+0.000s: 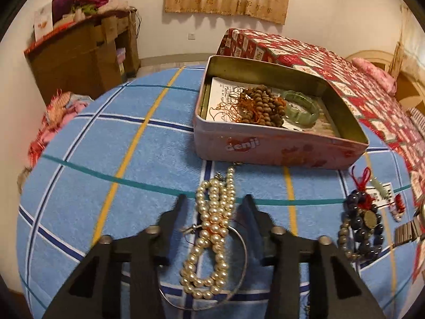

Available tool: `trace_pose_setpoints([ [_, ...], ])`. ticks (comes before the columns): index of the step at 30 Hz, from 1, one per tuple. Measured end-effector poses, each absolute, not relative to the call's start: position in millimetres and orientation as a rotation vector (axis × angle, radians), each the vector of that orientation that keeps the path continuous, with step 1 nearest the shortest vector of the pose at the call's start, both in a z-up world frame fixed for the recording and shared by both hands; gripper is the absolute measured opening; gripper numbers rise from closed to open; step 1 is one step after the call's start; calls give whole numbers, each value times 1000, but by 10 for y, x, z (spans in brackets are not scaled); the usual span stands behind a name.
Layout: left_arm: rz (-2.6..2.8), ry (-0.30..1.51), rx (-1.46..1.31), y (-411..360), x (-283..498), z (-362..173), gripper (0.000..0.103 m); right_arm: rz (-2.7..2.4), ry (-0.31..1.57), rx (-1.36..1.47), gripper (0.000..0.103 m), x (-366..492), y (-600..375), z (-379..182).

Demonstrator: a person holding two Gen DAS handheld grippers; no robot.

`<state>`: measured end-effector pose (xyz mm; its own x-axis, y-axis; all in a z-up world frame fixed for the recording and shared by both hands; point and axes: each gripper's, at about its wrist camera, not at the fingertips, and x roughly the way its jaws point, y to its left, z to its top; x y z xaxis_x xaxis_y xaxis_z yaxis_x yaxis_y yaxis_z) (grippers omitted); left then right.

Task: Organize jewelry
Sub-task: 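Grasp the pearl necklace with the left tool while the right tool lifts the watch, then lower the pearl necklace and watch into the tin and open both tools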

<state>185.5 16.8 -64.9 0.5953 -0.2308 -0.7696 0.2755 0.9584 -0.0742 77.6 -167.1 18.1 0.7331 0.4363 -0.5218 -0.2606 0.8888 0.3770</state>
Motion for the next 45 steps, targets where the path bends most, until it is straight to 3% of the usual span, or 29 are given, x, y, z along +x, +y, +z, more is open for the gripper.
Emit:
trace_pose_setpoints([
  [1, -303, 885, 53, 185, 1852, -652, 16, 388, 644, 292, 18, 775, -1682, 172],
  [7, -376, 836, -59, 406, 1710, -470, 6, 378, 643, 313, 18, 766, -1754, 170],
  [23, -392, 639, -141, 709, 1196, 226, 6, 367, 601, 341, 18, 756, -1880, 339],
  [35, -486, 517, -102, 200, 1666, 701, 6, 369, 518, 381, 18, 1573, -1975, 661],
  [45, -465, 587, -49, -322, 2412, 263, 6, 297, 632, 388, 18, 2267, -1953, -96],
])
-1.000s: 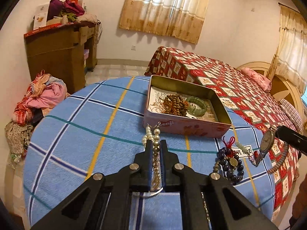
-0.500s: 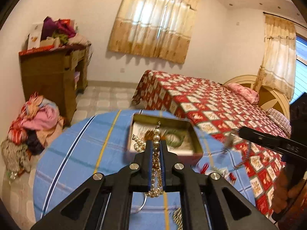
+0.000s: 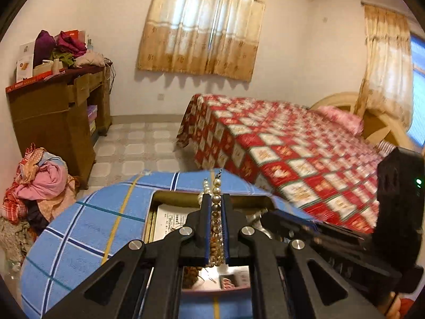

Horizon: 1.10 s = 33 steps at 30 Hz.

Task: Organize jewelry
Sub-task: 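Lower the pearl necklace and watch into the tin and open both tools, then move the right tool to the gold bead chain and grasp it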

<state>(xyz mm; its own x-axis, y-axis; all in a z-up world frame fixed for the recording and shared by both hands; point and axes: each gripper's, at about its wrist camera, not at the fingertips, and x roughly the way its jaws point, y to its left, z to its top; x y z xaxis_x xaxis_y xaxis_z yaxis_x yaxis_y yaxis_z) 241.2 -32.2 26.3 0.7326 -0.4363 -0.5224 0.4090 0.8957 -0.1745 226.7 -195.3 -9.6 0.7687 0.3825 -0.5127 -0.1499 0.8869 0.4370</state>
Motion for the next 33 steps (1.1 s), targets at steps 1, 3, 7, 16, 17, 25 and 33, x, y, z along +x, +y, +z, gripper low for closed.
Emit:
trace_pose_setpoints([
  [1, -465, 599, -44, -345, 2443, 211, 6, 292, 650, 385, 18, 2279, -1963, -168],
  [3, -457, 621, -15, -396, 2487, 76, 6, 290, 672, 380, 18, 2275, -1969, -256],
  [7, -429, 664, 25, -450, 2561, -93, 6, 272, 696, 336, 19, 2227, -1937, -330],
  [16, -354, 549, -15, -39, 2157, 262, 79, 202, 585, 376, 52, 1740, -2115, 39],
  [17, -324, 548, -33, 76, 2051, 307, 79, 199, 572, 387, 54, 1676, -2109, 82],
  [25, -171, 596, -37, 438, 1292, 107, 79, 191, 605, 293, 56, 1014, -1840, -33],
  [33, -160, 682, -50, 549, 695, -203, 79, 223, 696, 253, 56, 570, -1783, -300],
])
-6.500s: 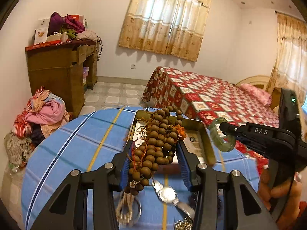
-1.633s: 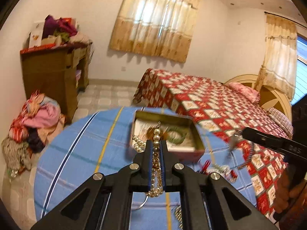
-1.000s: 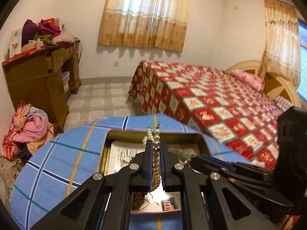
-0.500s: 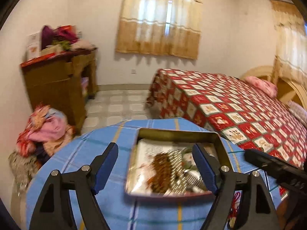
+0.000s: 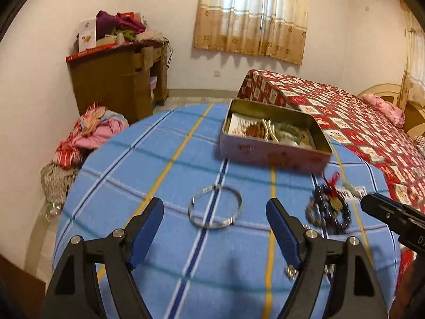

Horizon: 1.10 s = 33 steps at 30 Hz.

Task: Organize jewelry
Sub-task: 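Move the right tool to the gold bead chain and grasp it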

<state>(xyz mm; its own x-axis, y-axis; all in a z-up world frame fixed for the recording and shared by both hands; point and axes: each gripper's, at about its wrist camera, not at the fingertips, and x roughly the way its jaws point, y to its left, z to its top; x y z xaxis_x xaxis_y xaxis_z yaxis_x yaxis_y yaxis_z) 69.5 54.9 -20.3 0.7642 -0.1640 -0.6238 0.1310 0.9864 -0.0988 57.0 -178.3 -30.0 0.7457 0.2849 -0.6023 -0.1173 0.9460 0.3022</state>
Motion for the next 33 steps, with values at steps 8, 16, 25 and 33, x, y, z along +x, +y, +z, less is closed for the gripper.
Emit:
trace_pose_setpoints([
  [8, -132, 679, -59, 576, 463, -258, 79, 229, 728, 267, 56, 347, -1776, -391],
  [16, -138, 665, -117, 667, 304, -287, 79, 237, 726, 259, 56, 223, -1731, -394],
  [25, -146, 649, -82, 649, 250, -328, 79, 265, 739, 233, 56, 206, -1653, -453],
  [33, -101, 654, 11, 604, 273, -313, 80, 337, 772, 188, 56, 404, -1399, -469],
])
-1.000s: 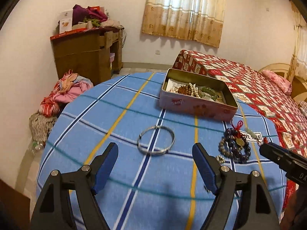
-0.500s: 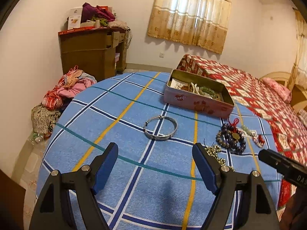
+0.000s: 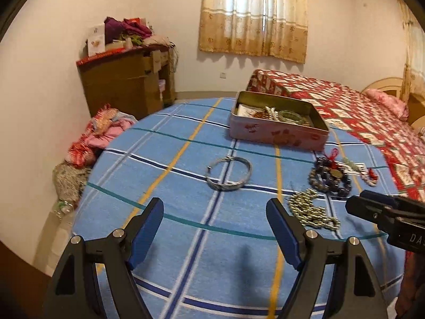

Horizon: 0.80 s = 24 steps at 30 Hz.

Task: Organize jewelry
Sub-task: 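Move the right tool to the gold bead chain and grasp it, then grasp the silver bangle with the left tool while the right tool holds the bead chain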

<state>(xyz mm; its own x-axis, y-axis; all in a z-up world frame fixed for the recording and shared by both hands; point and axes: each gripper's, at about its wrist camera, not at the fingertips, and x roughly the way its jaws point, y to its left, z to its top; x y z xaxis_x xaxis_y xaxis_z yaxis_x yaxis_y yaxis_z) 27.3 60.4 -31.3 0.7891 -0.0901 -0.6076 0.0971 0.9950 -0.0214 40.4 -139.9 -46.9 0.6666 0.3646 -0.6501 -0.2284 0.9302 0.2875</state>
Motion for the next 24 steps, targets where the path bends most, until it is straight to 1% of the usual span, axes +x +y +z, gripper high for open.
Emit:
trace_pose_setpoints([
  [4, -84, 697, -25, 741, 350, -314, 80, 366, 813, 148, 56, 572, -1187, -547],
  [6, -76, 691, -39, 800, 354, -314, 79, 364, 828, 123, 56, 634, -1091, -611],
  [9, -79, 688, -18, 818, 367, -320, 79, 371, 868, 88, 56, 712, -988, -705],
  [12, -83, 691, 15, 799, 409, -323, 80, 365, 869, 37, 55, 713, -931, -717],
  [13, -84, 692, 19, 794, 426, -324, 80, 375, 880, 41, 42, 724, -938, -734],
  [14, -84, 694, 19, 792, 441, -324, 80, 375, 889, 47, 24, 737, -957, -754],
  [15, -84, 697, 15, 797, 456, -323, 80, 375, 893, 72, 19, 745, -1014, -763],
  [17, -88, 703, 5, 811, 483, -325, 80, 394, 914, 134, 14, 758, -1130, -775],
  [18, -89, 705, 1, 818, 488, -329, 79, 399, 919, 155, 13, 755, -1174, -777],
  [21, -99, 721, -20, 858, 519, -341, 80, 447, 894, 257, 13, 676, -1322, -688],
  [24, -114, 715, -11, 839, 540, -324, 80, 465, 828, 288, 13, 531, -1408, -485],
])
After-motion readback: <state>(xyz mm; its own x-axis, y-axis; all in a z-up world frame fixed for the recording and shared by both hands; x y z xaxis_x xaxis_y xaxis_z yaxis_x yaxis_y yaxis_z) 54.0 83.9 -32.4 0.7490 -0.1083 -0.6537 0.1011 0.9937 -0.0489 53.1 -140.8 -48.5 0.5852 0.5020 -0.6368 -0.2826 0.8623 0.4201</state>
